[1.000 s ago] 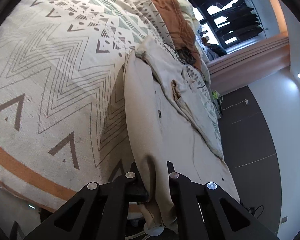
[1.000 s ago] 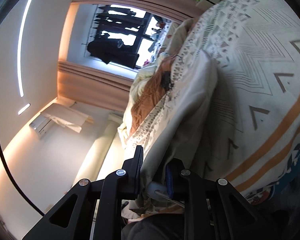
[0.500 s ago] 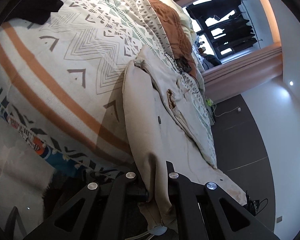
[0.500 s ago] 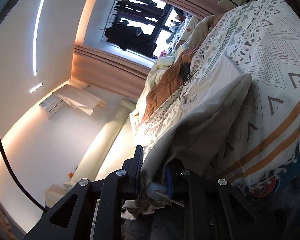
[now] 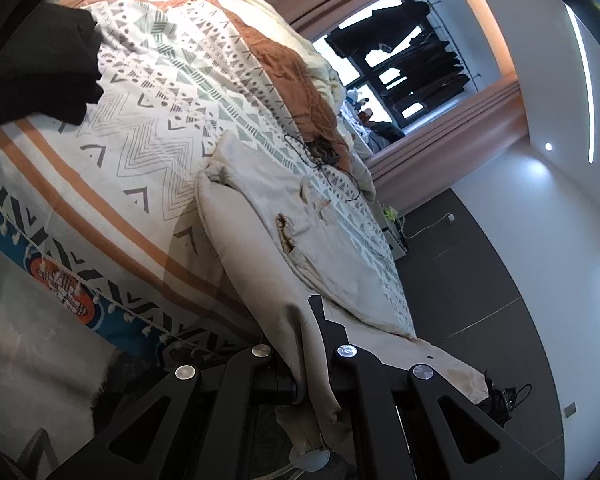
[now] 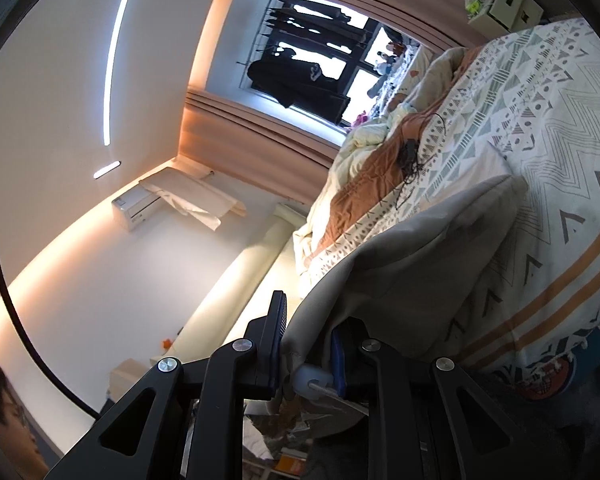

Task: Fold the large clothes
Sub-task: 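Lift the hem with both grippers and fold it over toward the collar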

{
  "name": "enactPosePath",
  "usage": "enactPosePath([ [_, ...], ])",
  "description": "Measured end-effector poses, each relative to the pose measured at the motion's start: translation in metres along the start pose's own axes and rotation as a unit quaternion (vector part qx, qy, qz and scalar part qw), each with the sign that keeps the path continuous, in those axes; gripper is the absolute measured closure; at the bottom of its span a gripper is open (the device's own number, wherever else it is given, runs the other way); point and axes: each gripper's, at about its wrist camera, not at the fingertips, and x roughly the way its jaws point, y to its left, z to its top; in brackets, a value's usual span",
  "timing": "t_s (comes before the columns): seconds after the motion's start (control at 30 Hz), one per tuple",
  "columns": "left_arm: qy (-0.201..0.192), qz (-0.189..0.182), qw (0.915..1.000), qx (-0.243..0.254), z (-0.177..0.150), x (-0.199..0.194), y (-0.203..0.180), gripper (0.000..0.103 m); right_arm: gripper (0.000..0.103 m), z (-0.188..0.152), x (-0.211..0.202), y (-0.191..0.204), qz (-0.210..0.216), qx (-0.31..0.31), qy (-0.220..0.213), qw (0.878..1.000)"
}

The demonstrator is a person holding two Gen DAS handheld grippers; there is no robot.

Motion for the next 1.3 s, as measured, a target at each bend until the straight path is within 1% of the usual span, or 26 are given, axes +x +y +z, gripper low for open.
enactPosePath([
  [0.13,-0.013,-0.008,0.9998,0.013,0.004,-0.015,-0.013,0.1,0.082,0.005,0.005,0.003,0.004,-0.008,0.009,1.0],
  [0.23,-0.019,-0.012,0.9996,0.015,0.008,-0.021,-0.015,0.099,0.082,0.008,0.012,0.003,0.001,-0.016,0.017,1.0],
  [0.37,-0.021,-0.015,0.9996,0.008,0.016,-0.018,-0.015,0.1,0.082,0.018,0.02,0.003,-0.009,-0.019,0.019,1.0],
  [0.5,-0.023,-0.02,0.9995,0.005,0.032,-0.009,-0.018,0.099,0.082,0.032,0.025,-0.001,-0.02,-0.017,0.015,1.0],
  [0.7,-0.028,-0.016,0.9992,0.024,0.073,0.019,-0.036,0.099,0.082,0.065,0.046,-0.005,-0.025,-0.017,-0.001,1.0],
  [0.83,-0.035,-0.012,0.9987,0.036,0.102,0.041,-0.054,0.099,0.082,0.092,0.069,-0.004,-0.031,-0.025,-0.012,0.999],
  [0.97,-0.037,-0.003,0.9982,0.047,0.132,0.067,-0.068,0.099,0.082,0.116,0.093,-0.01,-0.033,-0.02,-0.024,0.999],
  [1.13,-0.037,0.011,0.9982,0.046,0.167,0.102,-0.074,0.099,0.082,0.141,0.12,-0.018,-0.047,-0.021,-0.029,0.998],
  [1.3,-0.037,0.028,0.9979,0.047,0.196,0.14,-0.078,0.099,0.082,0.162,0.146,-0.033,-0.068,-0.013,-0.033,0.997],
])
